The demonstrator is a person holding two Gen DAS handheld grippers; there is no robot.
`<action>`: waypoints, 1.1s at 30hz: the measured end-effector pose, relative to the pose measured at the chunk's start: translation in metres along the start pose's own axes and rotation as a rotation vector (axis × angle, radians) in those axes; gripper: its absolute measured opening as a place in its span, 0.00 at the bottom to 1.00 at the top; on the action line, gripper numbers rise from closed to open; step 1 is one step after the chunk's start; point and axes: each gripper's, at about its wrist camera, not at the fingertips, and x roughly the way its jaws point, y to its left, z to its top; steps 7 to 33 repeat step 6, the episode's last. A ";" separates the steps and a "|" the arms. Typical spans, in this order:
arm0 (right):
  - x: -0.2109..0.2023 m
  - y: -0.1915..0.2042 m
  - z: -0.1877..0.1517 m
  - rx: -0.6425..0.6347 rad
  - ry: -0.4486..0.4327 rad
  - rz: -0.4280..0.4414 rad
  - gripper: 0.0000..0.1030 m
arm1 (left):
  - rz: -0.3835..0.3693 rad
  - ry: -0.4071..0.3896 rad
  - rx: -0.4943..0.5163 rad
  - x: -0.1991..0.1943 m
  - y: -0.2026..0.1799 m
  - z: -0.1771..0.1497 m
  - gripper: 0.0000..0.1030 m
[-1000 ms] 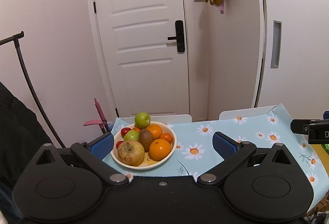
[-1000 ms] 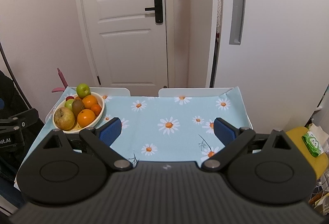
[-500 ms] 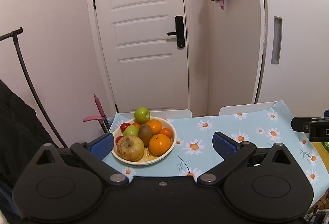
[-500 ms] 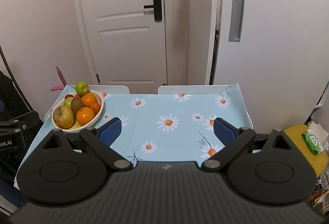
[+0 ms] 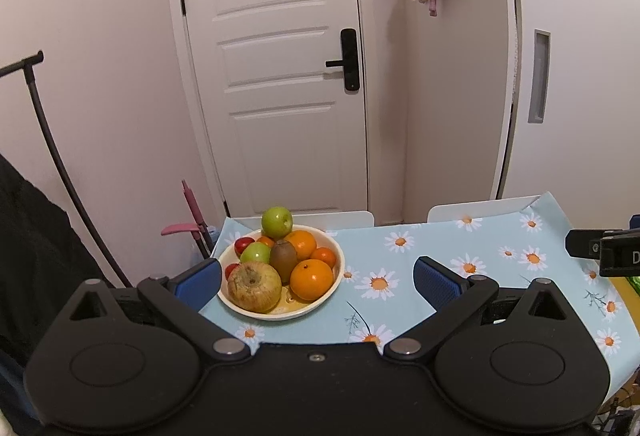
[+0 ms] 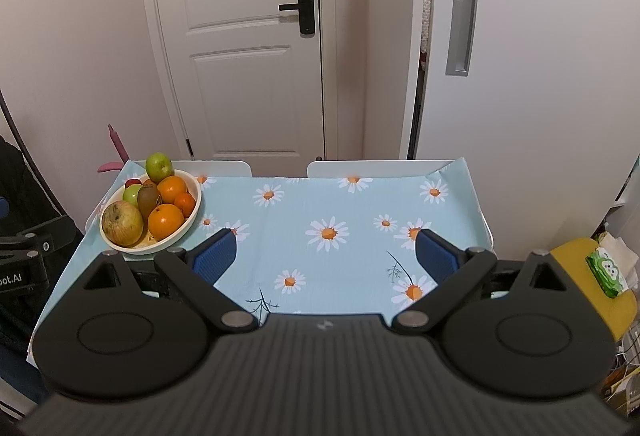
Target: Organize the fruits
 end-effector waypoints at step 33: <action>0.001 0.000 0.001 0.001 0.002 0.000 1.00 | -0.012 -0.003 0.000 0.002 0.001 -0.001 1.00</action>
